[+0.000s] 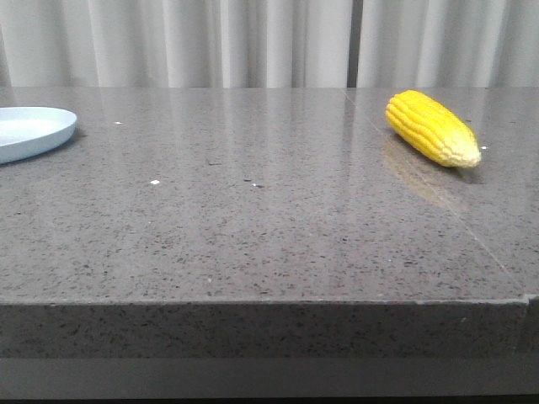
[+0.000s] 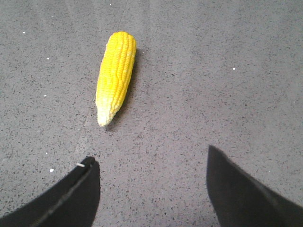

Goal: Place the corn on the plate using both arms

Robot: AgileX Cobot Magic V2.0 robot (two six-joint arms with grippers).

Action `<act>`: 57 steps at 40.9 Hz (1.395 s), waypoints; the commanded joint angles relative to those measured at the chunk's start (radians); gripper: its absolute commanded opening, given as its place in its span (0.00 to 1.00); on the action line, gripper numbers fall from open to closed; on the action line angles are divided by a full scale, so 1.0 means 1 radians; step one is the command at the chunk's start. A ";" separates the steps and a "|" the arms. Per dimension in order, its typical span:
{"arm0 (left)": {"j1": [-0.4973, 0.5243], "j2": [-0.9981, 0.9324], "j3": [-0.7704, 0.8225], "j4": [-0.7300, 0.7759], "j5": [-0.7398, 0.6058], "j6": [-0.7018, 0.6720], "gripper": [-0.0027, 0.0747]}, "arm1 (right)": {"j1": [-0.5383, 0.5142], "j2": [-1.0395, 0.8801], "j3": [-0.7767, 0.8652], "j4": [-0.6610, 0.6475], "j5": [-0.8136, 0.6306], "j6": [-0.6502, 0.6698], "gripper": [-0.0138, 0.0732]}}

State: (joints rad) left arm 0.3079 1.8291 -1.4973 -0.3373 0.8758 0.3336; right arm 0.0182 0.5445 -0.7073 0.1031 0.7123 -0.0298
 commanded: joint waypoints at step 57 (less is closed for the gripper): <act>-0.189 -0.184 -0.039 -0.117 0.082 0.003 0.01 | -0.001 0.011 -0.025 -0.004 -0.079 -0.006 0.74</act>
State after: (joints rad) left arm 0.1670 1.7064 -1.5036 -0.4015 0.9799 0.3373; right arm 0.0182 0.5445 -0.7073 0.1031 0.7123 -0.0298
